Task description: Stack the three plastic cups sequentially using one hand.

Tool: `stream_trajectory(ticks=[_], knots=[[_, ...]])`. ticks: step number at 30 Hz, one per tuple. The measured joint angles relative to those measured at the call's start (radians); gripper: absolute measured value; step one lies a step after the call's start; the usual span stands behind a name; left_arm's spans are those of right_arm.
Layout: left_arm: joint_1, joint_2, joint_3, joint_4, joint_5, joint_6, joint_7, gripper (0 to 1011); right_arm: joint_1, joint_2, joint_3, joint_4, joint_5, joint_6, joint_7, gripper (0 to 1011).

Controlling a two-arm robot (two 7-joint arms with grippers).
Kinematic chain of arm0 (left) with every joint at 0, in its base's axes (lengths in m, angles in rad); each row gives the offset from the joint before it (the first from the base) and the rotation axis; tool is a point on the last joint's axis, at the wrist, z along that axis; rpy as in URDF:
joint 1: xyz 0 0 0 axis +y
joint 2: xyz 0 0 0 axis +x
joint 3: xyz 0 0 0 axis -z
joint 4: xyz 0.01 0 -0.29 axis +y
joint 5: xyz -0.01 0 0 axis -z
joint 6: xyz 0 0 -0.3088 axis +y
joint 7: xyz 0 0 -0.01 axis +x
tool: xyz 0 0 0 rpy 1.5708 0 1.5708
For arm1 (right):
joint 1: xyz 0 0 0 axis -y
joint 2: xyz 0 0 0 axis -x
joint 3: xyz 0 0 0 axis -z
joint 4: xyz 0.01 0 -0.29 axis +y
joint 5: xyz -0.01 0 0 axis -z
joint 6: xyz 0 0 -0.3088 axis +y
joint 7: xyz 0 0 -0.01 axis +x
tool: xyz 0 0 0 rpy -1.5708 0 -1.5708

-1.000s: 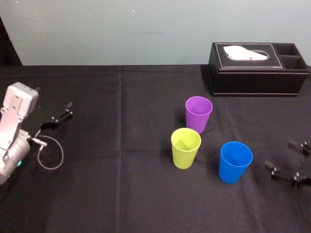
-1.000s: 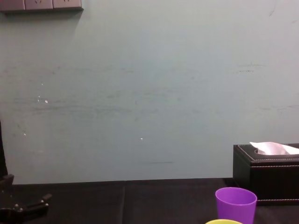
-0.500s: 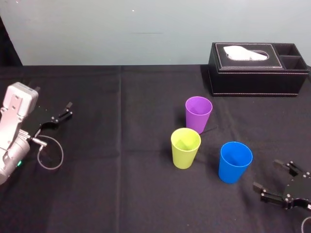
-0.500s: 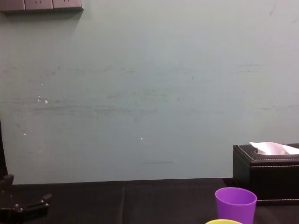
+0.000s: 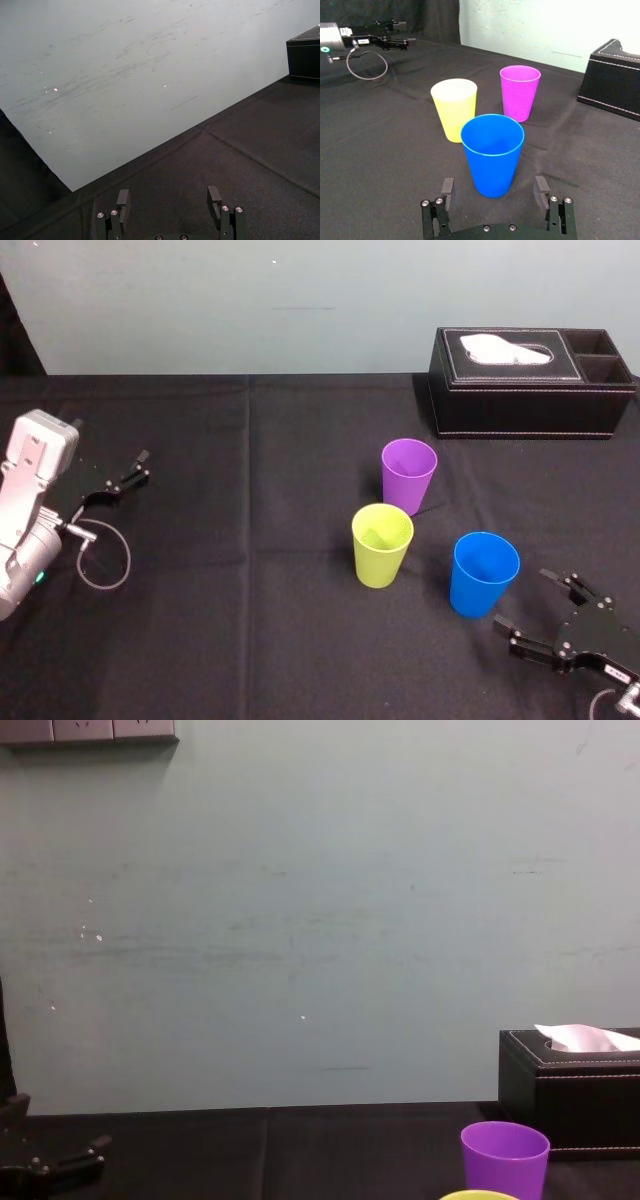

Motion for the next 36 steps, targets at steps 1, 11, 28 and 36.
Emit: stream_trajectory(ticks=[1, 11, 28, 36], knots=[[0.000, 0.000, 0.000, 0.000, 0.000, 0.000, 0.000, 1011, 0.002, -0.003, -0.001, 0.000, -0.003, 0.000, 0.000, 1003], [0.000, 0.000, 0.000, 0.000, 0.000, 0.000, 0.000, 1011, 0.049, -0.062, -0.027, 0.004, -0.041, 0.034, -0.009, 1003], [0.000, 0.000, 0.000, 0.000, 0.000, 0.000, 0.000, 1011, 0.120, -0.175, -0.060, 0.048, -0.139, 0.049, -0.062, 1003], [0.000, 0.000, 0.000, 0.000, 0.000, 0.000, 0.000, 1011, 0.143, -0.218, -0.063, 0.067, -0.177, 0.051, -0.080, 1003]])
